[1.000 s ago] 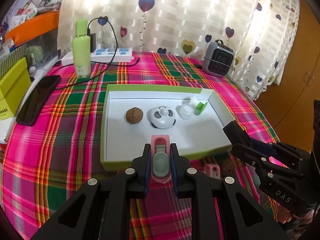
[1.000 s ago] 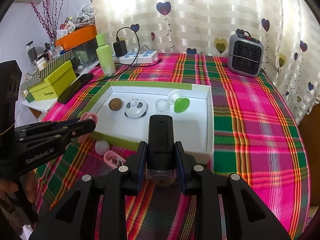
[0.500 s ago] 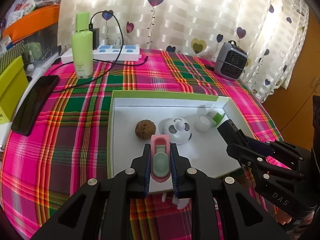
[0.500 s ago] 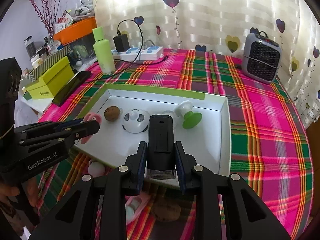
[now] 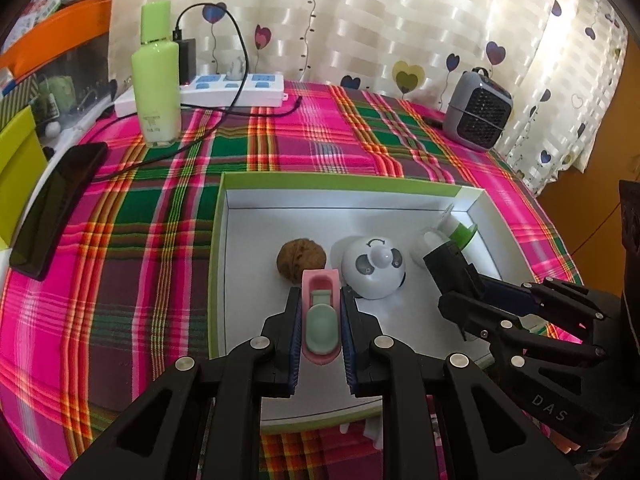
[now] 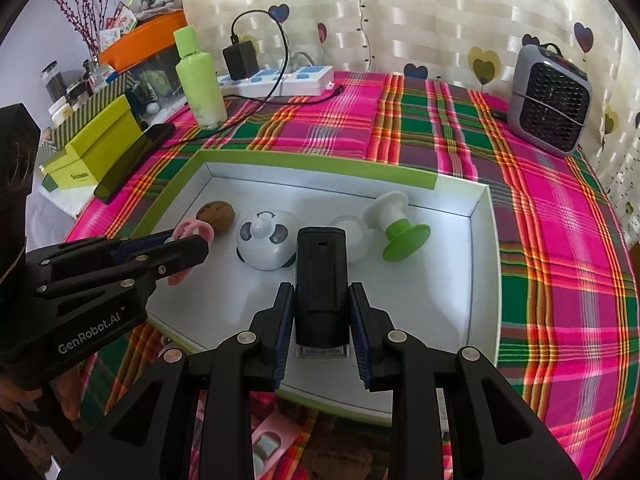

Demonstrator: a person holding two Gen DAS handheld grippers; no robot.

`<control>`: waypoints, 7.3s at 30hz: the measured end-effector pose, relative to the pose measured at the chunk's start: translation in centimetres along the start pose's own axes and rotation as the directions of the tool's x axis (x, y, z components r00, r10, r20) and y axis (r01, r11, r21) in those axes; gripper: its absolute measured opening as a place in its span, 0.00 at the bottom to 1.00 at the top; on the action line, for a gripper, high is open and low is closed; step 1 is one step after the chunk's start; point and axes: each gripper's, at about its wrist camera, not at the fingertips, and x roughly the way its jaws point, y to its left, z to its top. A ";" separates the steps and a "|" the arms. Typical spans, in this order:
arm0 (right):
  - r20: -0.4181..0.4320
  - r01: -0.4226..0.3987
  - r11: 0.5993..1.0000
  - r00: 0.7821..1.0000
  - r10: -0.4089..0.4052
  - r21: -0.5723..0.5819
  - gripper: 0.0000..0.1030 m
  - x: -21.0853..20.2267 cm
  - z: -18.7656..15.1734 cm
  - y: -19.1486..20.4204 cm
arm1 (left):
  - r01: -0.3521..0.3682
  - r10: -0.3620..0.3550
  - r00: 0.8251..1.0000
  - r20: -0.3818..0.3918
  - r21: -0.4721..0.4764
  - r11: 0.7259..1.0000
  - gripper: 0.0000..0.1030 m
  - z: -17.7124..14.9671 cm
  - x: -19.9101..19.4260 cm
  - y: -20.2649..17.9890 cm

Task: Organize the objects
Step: 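Carry the flashlight with the right tool while the left tool carries the pink clip over the box, then open the right tool to release the flashlight while the left tool releases the pink clip, then withdraw both open tools from the box toward the remaining objects, then grasp the second pink-and-mint clip with the right tool, then lift the pink clip with the right tool while the left tool approaches the pink hook clip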

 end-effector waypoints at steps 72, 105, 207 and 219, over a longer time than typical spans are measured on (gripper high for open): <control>0.035 0.036 0.999 0.999 -0.036 0.007 0.41 0.4 1.2 -0.1 | -0.114 0.113 0.993 0.037 0.020 0.993 0.38 0.9 -0.6 -0.1; 0.138 0.082 0.996 0.987 -0.087 0.042 0.41 -5.0 -3.1 1.6 | -0.106 0.106 0.987 0.117 -0.003 0.994 0.40 -4.0 -6.3 -1.5; 0.054 0.035 0.996 0.998 -0.039 0.081 0.18 -7.7 -12.7 -2.1 | 0.151 -0.164 0.986 0.022 0.288 0.946 0.44 -6.7 -4.1 -7.5; 0.065 0.027 0.996 0.997 -0.033 0.086 0.18 -7.6 -12.6 -2.3 | 0.139 -0.140 0.990 -0.020 0.327 0.935 0.44 -5.9 -2.7 -8.0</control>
